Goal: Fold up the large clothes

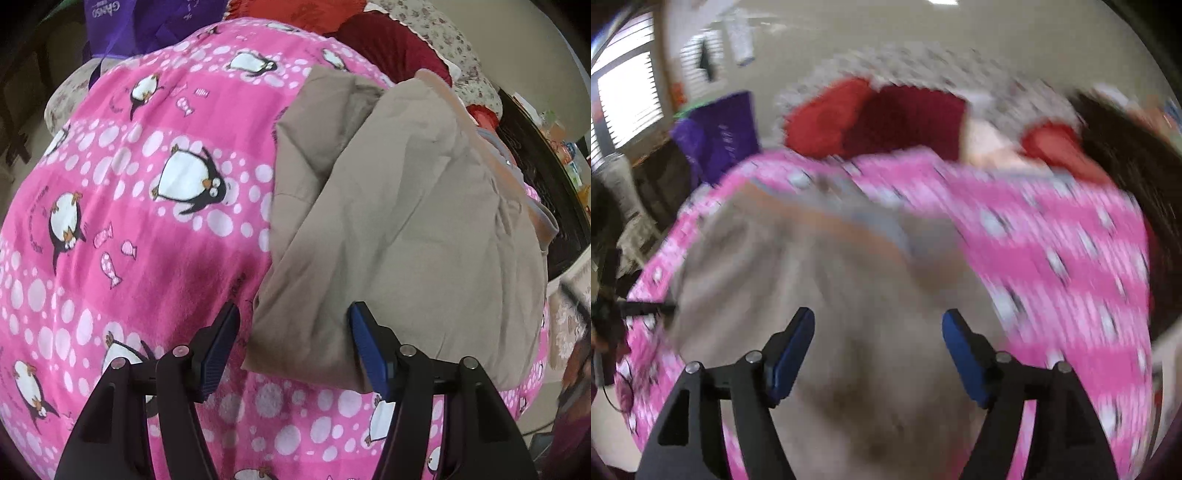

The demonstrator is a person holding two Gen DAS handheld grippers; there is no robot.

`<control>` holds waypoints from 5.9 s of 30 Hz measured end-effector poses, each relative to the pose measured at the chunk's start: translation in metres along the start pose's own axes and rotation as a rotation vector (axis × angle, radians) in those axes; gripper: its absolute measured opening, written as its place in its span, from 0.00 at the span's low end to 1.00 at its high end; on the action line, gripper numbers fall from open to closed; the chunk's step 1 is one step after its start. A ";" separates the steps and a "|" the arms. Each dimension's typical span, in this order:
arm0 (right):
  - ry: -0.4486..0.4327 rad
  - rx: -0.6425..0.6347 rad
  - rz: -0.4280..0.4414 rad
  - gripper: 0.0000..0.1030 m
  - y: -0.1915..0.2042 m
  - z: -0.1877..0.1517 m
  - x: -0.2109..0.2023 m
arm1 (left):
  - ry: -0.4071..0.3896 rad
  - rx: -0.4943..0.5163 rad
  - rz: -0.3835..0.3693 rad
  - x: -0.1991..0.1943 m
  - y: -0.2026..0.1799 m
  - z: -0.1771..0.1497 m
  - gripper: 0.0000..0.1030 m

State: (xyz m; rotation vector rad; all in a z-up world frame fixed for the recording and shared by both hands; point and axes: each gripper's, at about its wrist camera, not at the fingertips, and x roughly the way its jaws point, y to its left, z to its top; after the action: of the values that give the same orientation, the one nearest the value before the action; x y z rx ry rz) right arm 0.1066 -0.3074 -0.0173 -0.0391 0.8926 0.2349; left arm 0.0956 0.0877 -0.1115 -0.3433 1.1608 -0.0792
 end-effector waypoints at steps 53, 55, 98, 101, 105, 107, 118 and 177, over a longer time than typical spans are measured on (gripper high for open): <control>-0.098 0.115 -0.117 0.49 -0.001 0.066 0.058 | -0.101 0.081 0.204 0.014 -0.045 0.002 0.49; -0.127 0.082 -0.063 0.56 0.015 0.057 0.036 | -0.104 0.078 0.201 0.012 -0.045 0.001 0.49; 0.045 0.147 0.136 0.67 0.057 -0.041 0.023 | -0.128 -0.070 0.018 -0.006 -0.012 0.023 0.49; 0.052 0.157 0.149 0.67 0.058 -0.040 0.027 | -0.132 -0.067 -0.009 -0.003 -0.010 0.034 0.49; 0.058 0.166 0.153 0.67 0.058 -0.039 0.030 | -0.117 -0.041 -0.040 0.008 -0.011 0.047 0.49; 0.058 0.175 0.152 0.67 0.057 -0.038 0.032 | -0.093 -0.040 -0.050 0.018 -0.010 0.053 0.49; 0.071 0.187 0.169 0.68 0.059 -0.035 0.044 | -0.088 -0.123 -0.209 0.048 0.003 0.072 0.50; 0.128 0.244 0.243 0.39 0.063 0.015 0.130 | -0.177 0.236 -0.172 -0.052 -0.132 0.032 0.00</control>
State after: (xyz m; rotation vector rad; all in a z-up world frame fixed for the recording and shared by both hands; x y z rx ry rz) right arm 0.1829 -0.2204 -0.1041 0.2852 1.0491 0.3511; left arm 0.1189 -0.0174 -0.0139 -0.2350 0.9339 -0.3276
